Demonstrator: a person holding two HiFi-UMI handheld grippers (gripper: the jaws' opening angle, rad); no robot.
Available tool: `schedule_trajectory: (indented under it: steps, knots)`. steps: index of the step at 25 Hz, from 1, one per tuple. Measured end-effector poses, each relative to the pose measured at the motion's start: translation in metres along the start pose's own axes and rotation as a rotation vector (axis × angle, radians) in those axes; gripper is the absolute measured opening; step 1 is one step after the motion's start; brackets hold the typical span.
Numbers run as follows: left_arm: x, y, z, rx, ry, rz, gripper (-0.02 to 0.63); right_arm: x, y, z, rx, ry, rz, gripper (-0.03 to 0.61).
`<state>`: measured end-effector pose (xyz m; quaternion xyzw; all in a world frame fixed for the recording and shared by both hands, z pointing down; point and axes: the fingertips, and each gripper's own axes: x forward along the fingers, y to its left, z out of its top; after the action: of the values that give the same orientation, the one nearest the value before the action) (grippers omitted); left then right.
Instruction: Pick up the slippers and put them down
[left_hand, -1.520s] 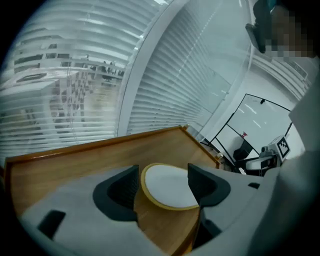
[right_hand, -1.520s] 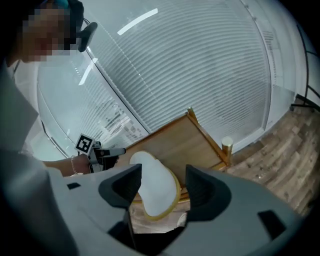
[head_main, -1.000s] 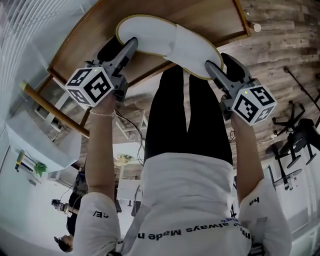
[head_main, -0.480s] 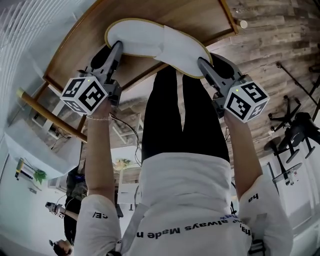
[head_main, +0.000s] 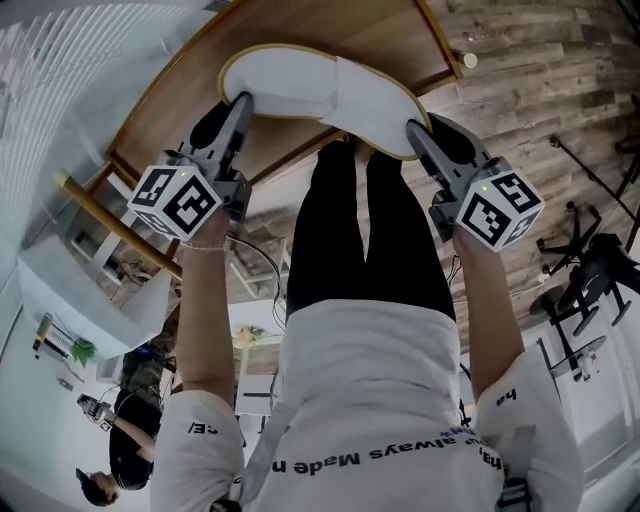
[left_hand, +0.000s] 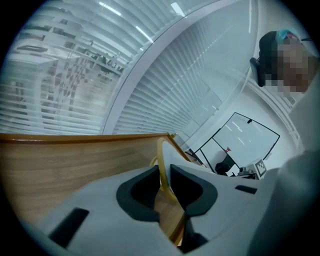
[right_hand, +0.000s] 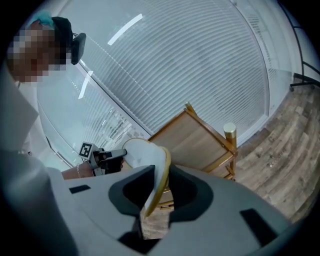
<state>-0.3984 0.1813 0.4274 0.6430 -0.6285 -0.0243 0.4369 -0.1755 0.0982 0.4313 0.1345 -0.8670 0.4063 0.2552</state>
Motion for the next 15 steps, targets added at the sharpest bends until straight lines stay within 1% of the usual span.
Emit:
schedule_trajectory:
  steps: [6,15]
  knots:
    - [-0.012,-0.025,0.034,0.049,-0.033,-0.012,0.067,-0.015,0.015,0.030,-0.042,-0.040,0.002,0.086]
    - [-0.038,-0.063,0.071,0.095,-0.070,-0.004,0.066,-0.043,0.044,0.062,-0.083,-0.062,0.014,0.086]
